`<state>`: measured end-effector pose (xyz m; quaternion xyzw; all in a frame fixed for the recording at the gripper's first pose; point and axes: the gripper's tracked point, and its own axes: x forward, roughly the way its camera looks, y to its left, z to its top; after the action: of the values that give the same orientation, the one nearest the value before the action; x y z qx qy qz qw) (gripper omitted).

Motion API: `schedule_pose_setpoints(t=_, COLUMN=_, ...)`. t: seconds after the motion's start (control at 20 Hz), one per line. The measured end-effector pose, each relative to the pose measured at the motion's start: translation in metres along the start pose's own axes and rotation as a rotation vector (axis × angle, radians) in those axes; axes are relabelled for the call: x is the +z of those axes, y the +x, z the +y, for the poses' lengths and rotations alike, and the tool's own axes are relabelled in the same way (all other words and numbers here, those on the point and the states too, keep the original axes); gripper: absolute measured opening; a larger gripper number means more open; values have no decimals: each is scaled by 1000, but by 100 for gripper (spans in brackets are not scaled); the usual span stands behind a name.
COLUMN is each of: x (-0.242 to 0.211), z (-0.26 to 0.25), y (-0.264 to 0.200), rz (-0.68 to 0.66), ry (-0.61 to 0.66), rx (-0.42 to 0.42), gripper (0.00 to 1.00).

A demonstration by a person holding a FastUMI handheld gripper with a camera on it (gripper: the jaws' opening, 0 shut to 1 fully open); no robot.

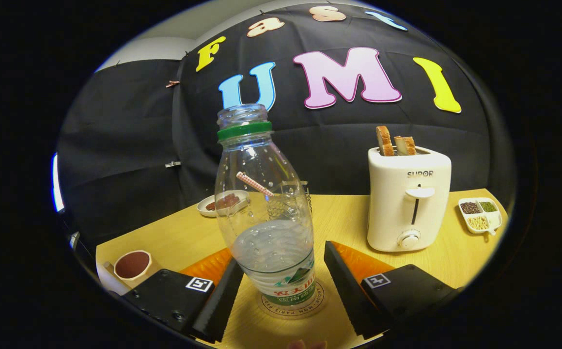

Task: Take the bottle from table, then pour the juice into the cup, finally place the bottle on the coaster

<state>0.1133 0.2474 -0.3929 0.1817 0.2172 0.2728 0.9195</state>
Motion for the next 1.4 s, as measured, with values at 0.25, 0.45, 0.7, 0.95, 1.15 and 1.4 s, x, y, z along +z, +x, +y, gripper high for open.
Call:
schedule_pose_setpoints(t=0.25, x=1, z=8, y=-35, rz=17, ry=7, rx=-7, gripper=96)
schedule_pose_setpoints(t=0.45, x=22, z=21, y=-84, rz=15, ry=41, rx=-54, gripper=97)
schedule_pose_setpoints(t=0.7, x=72, z=34, y=-146, rz=-19, ry=19, rx=-127, gripper=96)
schedule_pose_setpoints(t=0.95, x=123, z=36, y=-190, rz=-66, ry=-46, rx=-214, gripper=97)
schedule_pose_setpoints(t=1.15, x=167, z=38, y=-220, rz=-103, ry=-126, rx=-289, gripper=97)
schedule_pose_setpoints(t=1.4, x=220, z=41, y=-262, rz=-150, ry=-224, rx=-365, gripper=95)
